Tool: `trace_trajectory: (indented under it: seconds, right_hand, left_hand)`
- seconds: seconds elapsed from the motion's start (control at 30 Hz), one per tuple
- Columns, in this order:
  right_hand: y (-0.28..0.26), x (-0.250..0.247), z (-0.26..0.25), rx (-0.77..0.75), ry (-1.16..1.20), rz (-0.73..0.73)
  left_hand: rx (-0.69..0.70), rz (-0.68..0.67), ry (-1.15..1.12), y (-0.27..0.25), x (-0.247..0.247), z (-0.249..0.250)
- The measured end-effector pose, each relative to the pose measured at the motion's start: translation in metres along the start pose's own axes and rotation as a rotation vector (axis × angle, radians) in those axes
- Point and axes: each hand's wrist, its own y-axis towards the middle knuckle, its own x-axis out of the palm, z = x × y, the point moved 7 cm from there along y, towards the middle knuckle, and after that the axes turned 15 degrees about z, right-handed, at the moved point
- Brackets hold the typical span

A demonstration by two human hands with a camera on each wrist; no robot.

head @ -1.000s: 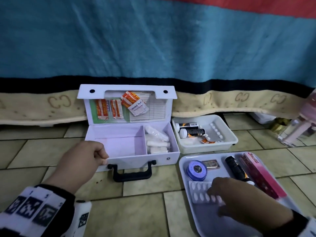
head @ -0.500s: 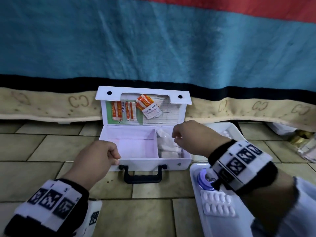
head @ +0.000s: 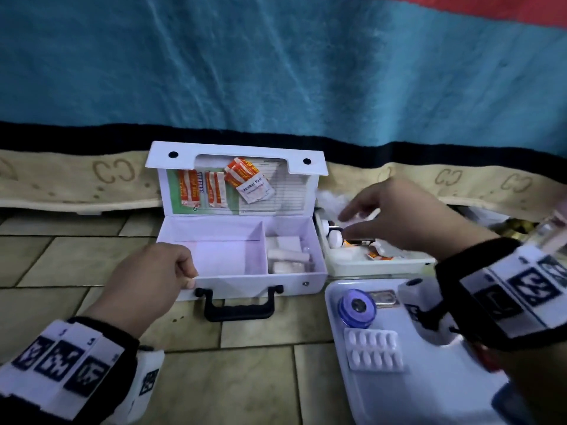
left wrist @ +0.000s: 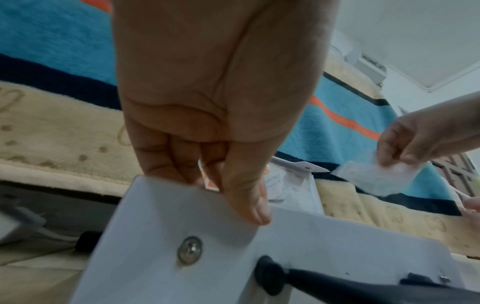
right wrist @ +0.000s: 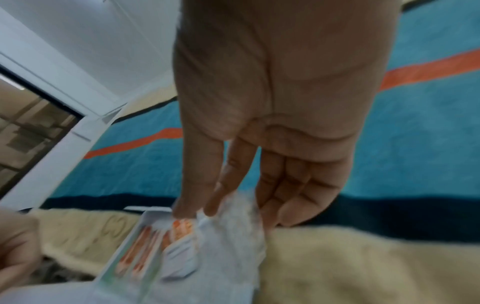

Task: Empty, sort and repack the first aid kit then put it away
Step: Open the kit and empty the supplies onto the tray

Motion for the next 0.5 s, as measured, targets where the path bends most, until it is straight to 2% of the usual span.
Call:
trace_trajectory:
  seconds: [0.1,0.2,0.37,0.5]
  right_hand:
    - [-0.021,-0.041,0.039,0.088,-0.063,0.095]
    - [-0.051,-0.055,0.083,0.217,-0.153,0.124]
    - [-0.1,-0.038,0.128,0.324,-0.29,0.051]
    - [-0.125,-0.018,0.143,0.44,-0.28,0.028]
  left_hand:
    - [0.081,0.007,0.094,-0.005,0.0,0.012]
    - [0.182,-0.003,0.086,-0.011,0.005,0.036]
    - [0.316,-0.031,0.034,-0.017,0.022,0.065]
    - [0.332,-0.025,0.065,-0.015,0.026,0.069]
